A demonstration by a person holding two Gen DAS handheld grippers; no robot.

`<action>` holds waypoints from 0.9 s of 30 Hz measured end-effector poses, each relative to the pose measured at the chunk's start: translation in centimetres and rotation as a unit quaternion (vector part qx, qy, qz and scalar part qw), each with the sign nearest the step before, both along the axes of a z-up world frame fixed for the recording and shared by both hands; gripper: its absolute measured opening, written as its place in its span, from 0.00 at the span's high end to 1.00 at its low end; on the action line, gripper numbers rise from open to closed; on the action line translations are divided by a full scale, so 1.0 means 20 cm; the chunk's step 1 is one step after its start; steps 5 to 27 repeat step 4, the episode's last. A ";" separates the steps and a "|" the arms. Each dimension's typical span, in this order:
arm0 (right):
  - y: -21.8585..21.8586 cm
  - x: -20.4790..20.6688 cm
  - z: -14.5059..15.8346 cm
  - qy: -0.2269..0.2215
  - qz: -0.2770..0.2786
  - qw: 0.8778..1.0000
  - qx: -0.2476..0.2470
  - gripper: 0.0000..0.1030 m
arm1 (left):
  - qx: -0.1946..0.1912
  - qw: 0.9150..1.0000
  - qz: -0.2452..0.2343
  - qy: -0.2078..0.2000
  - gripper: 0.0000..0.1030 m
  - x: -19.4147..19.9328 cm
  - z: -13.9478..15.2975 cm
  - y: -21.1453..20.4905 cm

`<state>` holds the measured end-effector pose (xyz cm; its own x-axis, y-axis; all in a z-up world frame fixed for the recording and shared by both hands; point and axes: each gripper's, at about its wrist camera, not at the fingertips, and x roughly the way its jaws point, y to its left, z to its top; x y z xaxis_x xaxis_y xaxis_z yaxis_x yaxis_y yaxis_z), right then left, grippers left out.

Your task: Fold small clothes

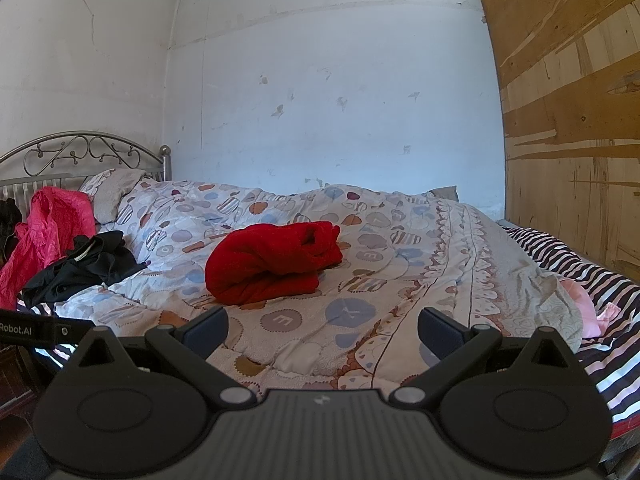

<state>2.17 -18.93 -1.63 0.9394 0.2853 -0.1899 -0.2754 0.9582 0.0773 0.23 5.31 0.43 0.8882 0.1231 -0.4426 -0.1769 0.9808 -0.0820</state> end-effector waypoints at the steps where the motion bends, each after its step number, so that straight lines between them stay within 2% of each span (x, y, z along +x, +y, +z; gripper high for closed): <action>1: 0.00 0.01 0.01 0.000 0.000 1.000 0.000 0.00 | 0.000 1.000 0.000 0.000 0.01 0.00 0.00 0.00; 27: 0.00 0.00 0.00 0.000 0.000 1.000 0.000 0.00 | 0.001 1.000 0.000 0.000 0.01 0.00 0.00 0.00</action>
